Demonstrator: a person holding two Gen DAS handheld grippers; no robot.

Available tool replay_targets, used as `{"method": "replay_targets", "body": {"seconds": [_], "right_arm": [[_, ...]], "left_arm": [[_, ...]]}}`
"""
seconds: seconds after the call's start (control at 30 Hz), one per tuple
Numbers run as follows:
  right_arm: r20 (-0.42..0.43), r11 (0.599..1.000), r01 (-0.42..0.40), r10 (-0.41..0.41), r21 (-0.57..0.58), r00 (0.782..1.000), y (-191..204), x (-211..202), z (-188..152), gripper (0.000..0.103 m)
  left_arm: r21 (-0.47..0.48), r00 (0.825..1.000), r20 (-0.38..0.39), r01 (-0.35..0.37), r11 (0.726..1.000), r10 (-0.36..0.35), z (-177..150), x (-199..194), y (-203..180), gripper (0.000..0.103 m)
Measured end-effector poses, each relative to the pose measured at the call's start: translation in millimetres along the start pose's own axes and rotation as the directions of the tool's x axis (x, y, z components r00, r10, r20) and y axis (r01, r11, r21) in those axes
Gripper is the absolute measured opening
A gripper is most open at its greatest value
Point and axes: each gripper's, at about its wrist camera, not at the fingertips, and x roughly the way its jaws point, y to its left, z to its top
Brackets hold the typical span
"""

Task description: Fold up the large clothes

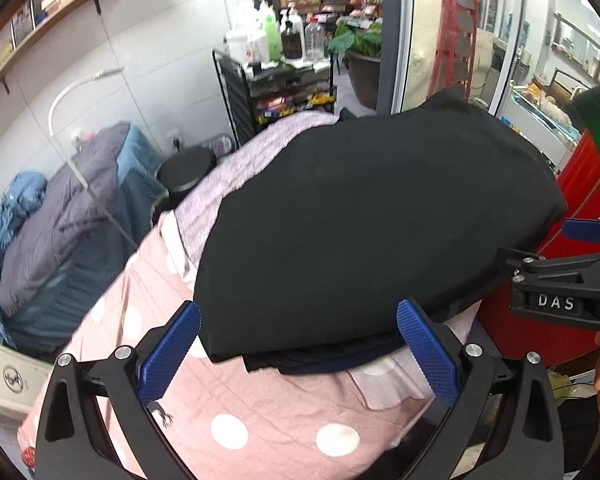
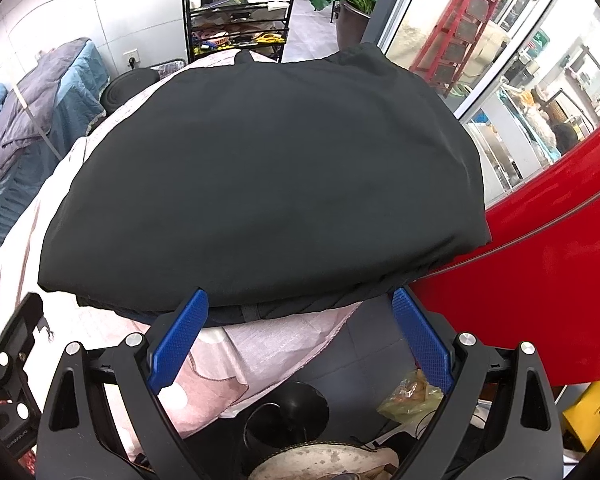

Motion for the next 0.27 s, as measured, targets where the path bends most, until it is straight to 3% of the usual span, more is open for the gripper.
{"method": "replay_targets", "body": {"seconds": [0.27], "right_arm": [[0.005, 1.000, -0.003, 0.003, -0.018, 1.000, 5.5, -2.4, -2.1, 0.092]], "left_arm": [[0.020, 0.999, -0.044, -0.015, 1.000, 0.016, 2.1, 1.9, -0.5, 0.097]]}}
